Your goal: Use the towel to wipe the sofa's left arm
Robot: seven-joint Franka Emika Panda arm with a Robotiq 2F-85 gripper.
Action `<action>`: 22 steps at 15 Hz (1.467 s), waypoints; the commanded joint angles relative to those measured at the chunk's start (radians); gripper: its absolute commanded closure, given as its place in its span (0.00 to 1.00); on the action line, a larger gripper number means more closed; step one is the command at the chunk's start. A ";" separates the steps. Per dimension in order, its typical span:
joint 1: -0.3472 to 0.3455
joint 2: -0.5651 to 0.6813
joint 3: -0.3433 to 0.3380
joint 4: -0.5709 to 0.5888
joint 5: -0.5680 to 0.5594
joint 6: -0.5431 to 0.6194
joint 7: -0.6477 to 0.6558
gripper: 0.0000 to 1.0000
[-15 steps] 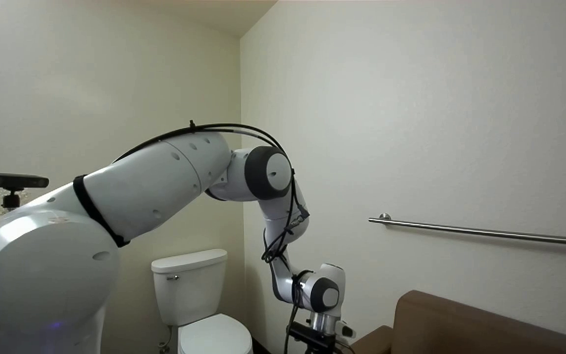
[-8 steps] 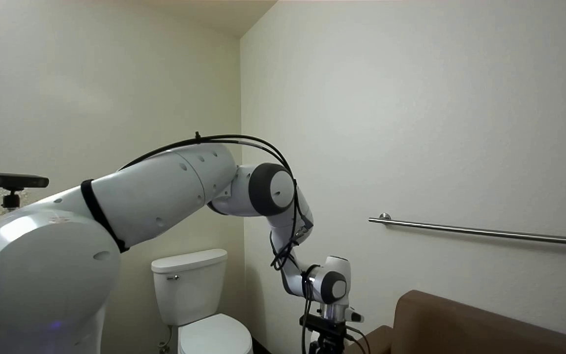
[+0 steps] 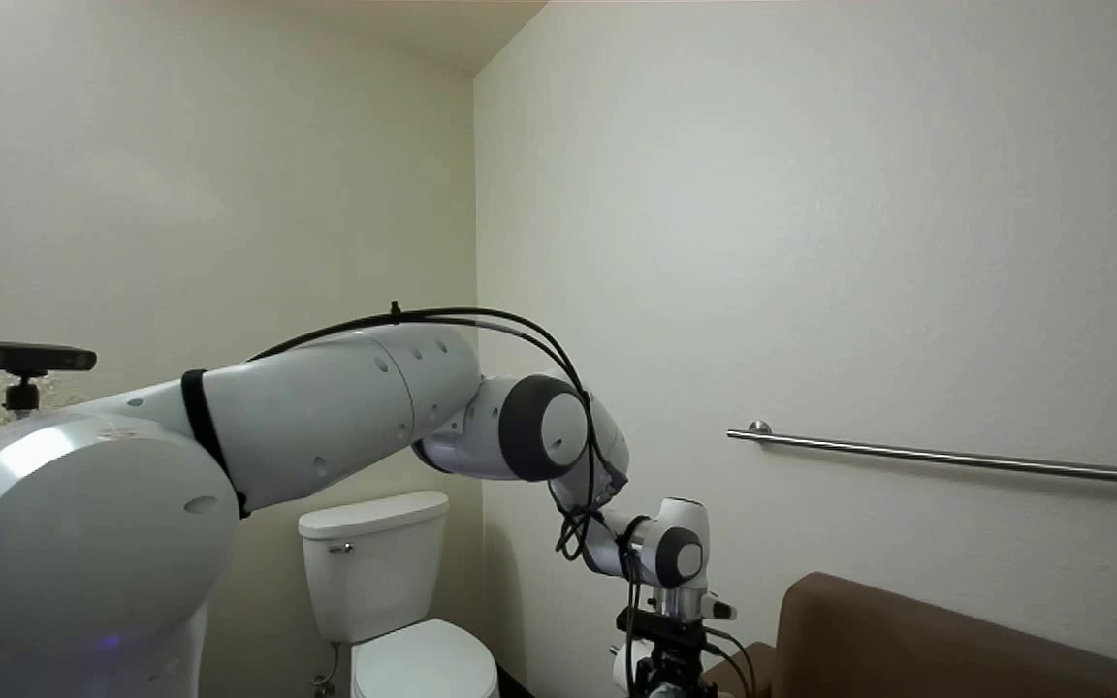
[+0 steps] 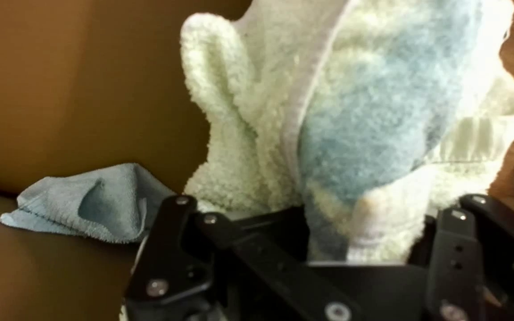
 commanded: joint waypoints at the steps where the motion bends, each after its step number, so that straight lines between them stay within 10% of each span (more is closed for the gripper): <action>1: 0.006 0.119 -0.025 0.238 -0.009 -0.085 0.037 0.95; 9: -0.002 0.236 -0.027 0.484 -0.015 -0.121 0.053 0.95; 22: -0.011 0.142 0.013 0.249 0.003 -0.117 -0.096 0.95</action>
